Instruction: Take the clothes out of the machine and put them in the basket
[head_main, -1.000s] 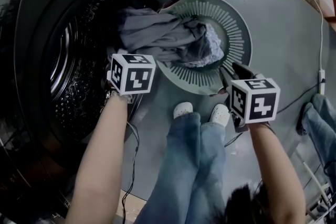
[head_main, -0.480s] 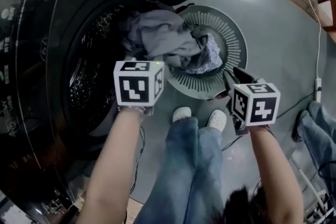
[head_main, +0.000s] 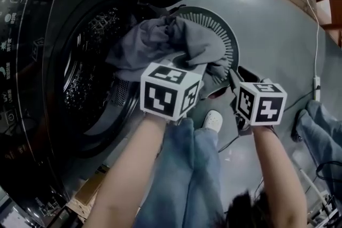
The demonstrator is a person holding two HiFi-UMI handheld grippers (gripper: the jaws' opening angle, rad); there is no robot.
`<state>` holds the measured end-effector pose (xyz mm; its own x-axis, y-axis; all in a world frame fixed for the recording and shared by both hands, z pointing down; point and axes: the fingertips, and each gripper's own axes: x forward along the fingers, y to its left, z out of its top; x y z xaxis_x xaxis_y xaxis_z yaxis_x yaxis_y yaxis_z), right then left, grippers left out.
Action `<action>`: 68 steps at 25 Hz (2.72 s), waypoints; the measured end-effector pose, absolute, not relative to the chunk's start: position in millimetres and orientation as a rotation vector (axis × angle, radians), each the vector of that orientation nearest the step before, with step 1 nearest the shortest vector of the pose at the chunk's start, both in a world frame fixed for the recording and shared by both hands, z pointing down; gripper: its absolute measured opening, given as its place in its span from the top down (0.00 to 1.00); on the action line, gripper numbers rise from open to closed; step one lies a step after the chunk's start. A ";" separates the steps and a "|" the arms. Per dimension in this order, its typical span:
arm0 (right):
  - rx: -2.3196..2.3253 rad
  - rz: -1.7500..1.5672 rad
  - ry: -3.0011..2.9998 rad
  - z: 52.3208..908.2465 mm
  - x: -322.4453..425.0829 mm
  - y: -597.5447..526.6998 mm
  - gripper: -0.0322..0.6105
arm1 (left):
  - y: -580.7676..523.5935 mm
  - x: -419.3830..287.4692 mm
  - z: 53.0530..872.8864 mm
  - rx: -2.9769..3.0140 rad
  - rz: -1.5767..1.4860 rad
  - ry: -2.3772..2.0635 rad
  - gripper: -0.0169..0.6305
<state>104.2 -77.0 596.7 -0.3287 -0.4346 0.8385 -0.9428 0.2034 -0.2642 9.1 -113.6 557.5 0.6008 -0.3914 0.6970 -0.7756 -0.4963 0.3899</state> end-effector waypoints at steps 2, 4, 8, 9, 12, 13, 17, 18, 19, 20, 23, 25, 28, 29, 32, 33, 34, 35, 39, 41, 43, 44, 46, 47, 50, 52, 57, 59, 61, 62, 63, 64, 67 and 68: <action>1.287 1.067 -1.852 597.3 111.8 -73.3 0.79 | -111.4 14.1 557.3 2.118 0.688 -0.909 0.84; 1.296 1.072 -1.839 597.8 118.3 -71.4 0.79 | -110.2 14.5 557.1 2.112 0.668 -0.906 0.84; 1.327 1.091 -1.825 596.9 125.3 -72.8 0.80 | -113.3 2.3 568.7 2.052 0.726 -0.977 0.81; 1.332 1.095 -1.824 596.4 125.5 -73.1 0.80 | -113.9 -2.0 574.0 2.025 0.762 -1.005 0.73; 1.325 1.098 -1.835 595.3 121.3 -73.9 0.80 | -117.3 -14.5 582.0 1.970 0.793 -1.078 0.34; 1.320 1.095 -1.838 595.4 119.7 -74.0 0.80 | -118.9 -20.2 583.1 1.962 0.801 -1.105 0.32; 1.297 1.090 -1.843 598.2 113.6 -71.2 0.80 | -117.3 -46.7 591.2 1.945 0.880 -1.169 0.30; 1.292 1.090 -1.843 599.5 112.1 -70.0 0.80 | -115.4 -54.0 594.1 1.942 0.906 -1.175 0.29; 1.288 1.091 -1.839 600.8 110.9 -68.5 0.80 | -113.4 -61.5 597.1 1.939 0.933 -1.179 0.29; 1.284 1.092 -1.834 602.3 109.9 -66.7 0.80 | -111.3 -69.0 600.0 1.937 0.960 -1.184 0.28; 1.265 1.090 -1.827 605.5 105.6 -61.4 0.80 | -105.7 -90.1 605.8 1.936 1.029 -1.200 0.27; 1.256 1.089 -1.827 605.8 102.3 -59.7 0.80 | -103.4 -101.5 606.1 1.928 1.047 -1.213 0.27; 1.240 1.079 -1.829 601.1 98.2 -58.2 0.80 | -99.9 -109.5 600.6 1.919 1.050 -1.226 0.27; 1.237 1.076 -1.829 597.3 97.1 -58.0 0.80 | -98.6 -110.0 597.6 1.921 1.053 -1.226 0.27; 1.244 1.063 -1.837 578.2 94.1 -60.2 0.80 | -95.2 -107.8 585.4 1.929 1.067 -1.219 0.27; 1.248 1.057 -1.841 570.0 93.4 -61.5 0.80 | -93.9 -106.6 580.3 1.926 1.068 -1.215 0.27; 1.251 1.051 -1.846 561.0 92.5 -62.7 0.80 | -92.6 -105.7 574.4 1.920 1.066 -1.213 0.27; 1.253 1.043 -1.852 551.2 91.7 -63.7 0.80 | -91.5 -104.8 567.2 1.915 1.060 -1.214 0.27; 1.266 1.012 -1.872 506.8 90.3 -62.5 0.80 | -84.1 -99.9 529.4 1.913 1.035 -1.222 0.27; 1.285 1.007 -1.875 483.0 91.0 -59.5 0.80 | -81.1 -98.7 509.3 1.912 1.023 -1.231 0.27; 1.309 1.005 -1.878 457.8 92.3 -56.4 0.80 | -81.0 -98.1 487.6 1.910 1.001 -1.251 0.27; 1.318 1.003 -1.876 445.4 93.3 -53.6 0.80 | -79.0 -96.1 476.8 1.903 0.985 -1.252 0.27; 1.322 0.994 -1.874 422.9 94.1 -44.7 0.80 | -71.0 -91.9 455.9 1.892 0.960 -1.246 0.27; 1.319 0.988 -1.874 412.8 94.2 -40.1 0.80 | -67.5 -90.6 445.6 1.892 0.954 -1.246 0.27; 1.310 0.965 -1.877 384.5 94.9 -28.7 0.80 | -57.7 -87.7 417.8 1.896 0.956 -1.241 0.27; 1.303 0.951 -1.888 365.7 95.0 -22.4 0.80 | -49.0 -85.4 400.1 1.908 0.971 -1.231 0.27; 1.304 0.900 -1.902 320.6 103.1 -12.1 0.80 | -43.5 -78.1 352.9 1.963 0.976 -1.229 0.27; 1.320 0.895 -1.904 303.2 107.6 -8.6 0.80 | -45.1 -77.3 333.6 1.976 0.961 -1.241 0.27; 1.336 0.891 -1.916 284.8 109.7 -7.3 0.80 | -46.9 -77.0 313.8 1.998 0.955 -1.250 0.27; 1.341 0.887 -1.924 275.6 109.8 -7.1 0.80 | -47.5 -77.7 304.3 2.010 0.955 -1.258 0.27; 1.343 0.881 -1.933 266.6 109.4 -6.8 0.80 | -47.7 -79.0 295.8 2.019 0.953 -1.268 0.27; 1.342 0.874 -1.944 258.0 108.7 -6.4 0.80 | -47.0 -80.4 288.3 2.026 0.949 -1.278 0.27; 1.337 0.861 -1.979 235.2 107.7 -5.4 0.80 | -41.4 -85.4 265.7 2.029 0.925 -1.309 0.27; 1.334 0.859 -1.992 228.6 107.8 -5.2 0.80 | -39.0 -87.4 257.4 2.026 0.911 -1.324 0.27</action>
<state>107.8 -5.2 228.6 -0.3268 -0.5600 0.7613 -0.9380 0.2908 -0.1888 -87.4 -39.0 257.4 0.2859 -0.5560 0.7804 -0.9276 -0.3649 0.0799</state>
